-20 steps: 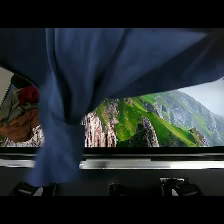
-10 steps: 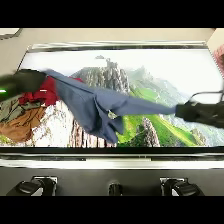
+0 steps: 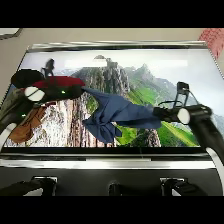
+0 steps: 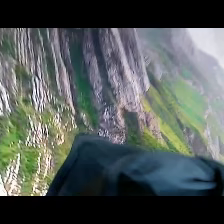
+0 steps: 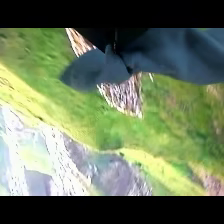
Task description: Fold the shirts.
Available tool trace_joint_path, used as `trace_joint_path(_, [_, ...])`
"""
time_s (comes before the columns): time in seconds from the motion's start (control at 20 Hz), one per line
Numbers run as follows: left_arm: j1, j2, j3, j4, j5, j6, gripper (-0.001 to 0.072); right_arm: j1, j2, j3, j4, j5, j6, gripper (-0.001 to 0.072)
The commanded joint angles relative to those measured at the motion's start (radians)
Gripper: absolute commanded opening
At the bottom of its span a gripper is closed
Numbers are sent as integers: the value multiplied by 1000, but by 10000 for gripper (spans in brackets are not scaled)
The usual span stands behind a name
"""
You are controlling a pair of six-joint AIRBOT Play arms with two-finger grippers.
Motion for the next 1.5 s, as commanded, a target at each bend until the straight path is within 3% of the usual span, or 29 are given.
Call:
trace_joint_path(0.0, [-7, -124, -4, -116, -76, 11, 593, 2, -167, -18, 75, -145, 163, 270])
trace_joint_path(0.05, [1, -124, -4, -108, -137, 12, 719, 1, -175, -11, 106, -141, 162, 494])
trace_joint_path(0.1, [21, -121, 3, -89, -202, 18, 719, 0, -168, 13, 103, -124, 139, 565])
trace_joint_path(0.2, [89, -107, 28, -19, -366, 23, 717, -53, -141, 101, 117, -61, 80, 569])
trace_joint_path(0.3, [155, -79, 30, 65, -517, 24, 716, -181, -124, 190, 199, -26, -59, 568])
trace_joint_path(0.45, [165, -19, -66, 108, -611, 35, 716, -417, -140, 214, 286, 98, -184, 565])
trace_joint_path(0.6, [81, 29, -269, -10, -516, 42, 715, -549, -210, 191, 370, 322, -354, 566])
trace_joint_path(0.7, [-27, 26, -391, -117, -392, 50, 715, -550, -253, 190, 372, 393, -422, 571])
trace_joint_path(0.8, [-129, 16, -459, -199, -271, 49, 714, -544, -280, 189, 383, 407, -434, 647])
trace_joint_path(1.05, [-273, -61, -470, -380, -66, 45, 702, -543, -325, 189, 391, 387, -434, 668])
trace_joint_path(1.1, [-281, -76, -470, -417, -42, 46, 649, -543, -336, 189, 391, 388, -437, 669])
trace_joint_path(1.2, [-293, -89, -470, -428, 10, 43, 632, -542, -357, 188, 395, 388, -449, 672])
trace_joint_path(1.35, [-292, -92, -470, -427, 78, -10, 338, -506, -389, 166, 413, 365, -478, 675])
trace_joint_path(1.4, [-290, -91, -469, -427, 86, -19, 161, -481, -399, 155, 412, 337, -491, 690])
trace_joint_path(1.45, [-288, -90, -465, -426, 79, -13, 48, -460, -414, 149, 412, 301, -490, 692])
